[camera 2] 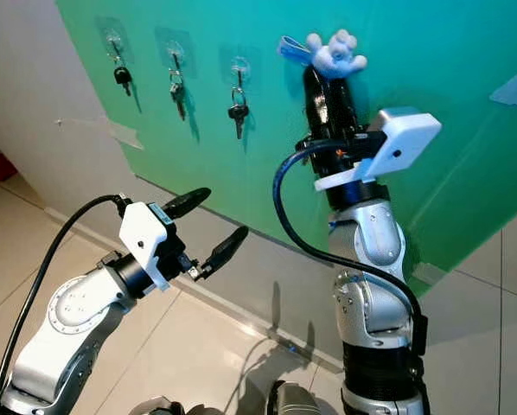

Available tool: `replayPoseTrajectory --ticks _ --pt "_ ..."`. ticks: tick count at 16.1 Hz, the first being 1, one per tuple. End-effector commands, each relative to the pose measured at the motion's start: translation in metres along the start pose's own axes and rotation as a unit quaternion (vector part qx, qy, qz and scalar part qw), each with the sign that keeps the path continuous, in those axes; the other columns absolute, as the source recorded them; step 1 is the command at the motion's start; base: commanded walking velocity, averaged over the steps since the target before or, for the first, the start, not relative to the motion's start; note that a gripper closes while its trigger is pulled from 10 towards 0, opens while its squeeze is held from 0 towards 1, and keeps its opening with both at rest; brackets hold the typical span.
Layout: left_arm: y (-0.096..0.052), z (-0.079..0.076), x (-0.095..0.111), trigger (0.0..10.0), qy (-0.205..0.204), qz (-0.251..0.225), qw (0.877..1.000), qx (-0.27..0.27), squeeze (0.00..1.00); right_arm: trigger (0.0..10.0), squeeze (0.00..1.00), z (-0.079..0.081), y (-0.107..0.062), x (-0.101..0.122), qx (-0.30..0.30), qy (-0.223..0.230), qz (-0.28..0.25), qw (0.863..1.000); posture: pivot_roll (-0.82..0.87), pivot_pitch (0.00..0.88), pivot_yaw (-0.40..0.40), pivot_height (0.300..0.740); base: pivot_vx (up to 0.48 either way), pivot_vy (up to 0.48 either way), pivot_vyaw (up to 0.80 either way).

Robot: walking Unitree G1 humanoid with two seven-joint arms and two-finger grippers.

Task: Hang keys on a hook

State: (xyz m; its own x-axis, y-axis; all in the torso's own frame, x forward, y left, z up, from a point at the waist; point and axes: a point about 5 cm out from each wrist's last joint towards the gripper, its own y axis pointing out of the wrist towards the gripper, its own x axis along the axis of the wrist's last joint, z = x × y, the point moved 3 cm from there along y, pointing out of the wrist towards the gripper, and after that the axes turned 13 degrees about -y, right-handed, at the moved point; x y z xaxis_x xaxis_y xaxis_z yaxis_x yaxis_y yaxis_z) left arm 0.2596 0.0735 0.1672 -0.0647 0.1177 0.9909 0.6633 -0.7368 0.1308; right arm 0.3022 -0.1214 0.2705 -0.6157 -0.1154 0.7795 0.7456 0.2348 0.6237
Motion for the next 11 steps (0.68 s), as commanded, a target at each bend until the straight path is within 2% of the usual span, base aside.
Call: replayPoseTrajectory --ticks 1,4,11 --pt "-0.001 -0.002 0.001 10.0 0.008 0.001 1.000 -0.007 0.00 10.0 0.00 -0.004 0.004 0.014 -0.008 -0.002 -0.025 1.000 -0.08 0.101 0.033 0.740 0.000 0.000 0.00" --pt "-0.001 -0.002 0.002 10.0 0.007 0.000 1.000 -0.008 0.00 10.0 0.00 -0.002 0.011 0.025 -0.005 0.009 -0.045 0.999 -0.09 0.098 0.031 0.740 0.000 0.000 0.00" --pt "0.000 -0.002 0.002 10.0 0.007 -0.001 1.000 -0.005 0.00 10.0 0.00 0.002 0.023 0.027 0.004 0.030 -0.054 0.998 -0.08 0.107 0.027 0.740 0.000 0.000 0.00"
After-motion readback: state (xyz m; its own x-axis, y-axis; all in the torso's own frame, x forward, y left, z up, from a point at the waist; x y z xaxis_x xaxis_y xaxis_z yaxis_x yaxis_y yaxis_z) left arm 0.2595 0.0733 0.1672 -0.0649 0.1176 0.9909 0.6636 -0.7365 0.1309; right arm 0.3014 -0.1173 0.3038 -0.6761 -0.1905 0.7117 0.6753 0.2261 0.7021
